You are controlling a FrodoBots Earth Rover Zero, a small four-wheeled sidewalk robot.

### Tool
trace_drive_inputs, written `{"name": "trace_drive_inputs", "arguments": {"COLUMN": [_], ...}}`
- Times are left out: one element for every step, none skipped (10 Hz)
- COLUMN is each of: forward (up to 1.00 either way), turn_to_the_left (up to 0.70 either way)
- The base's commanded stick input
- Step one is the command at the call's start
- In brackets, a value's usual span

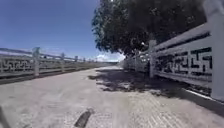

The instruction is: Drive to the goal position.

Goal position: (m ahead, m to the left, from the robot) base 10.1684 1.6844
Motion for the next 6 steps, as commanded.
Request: {"name": "trace_drive_inputs", "arguments": {"forward": [0.70,0.70,0.70,0.70,0.70,0.70], "turn_to_the_left": [0.00,0.00,0.00,0.00,0.00,0.00]}}
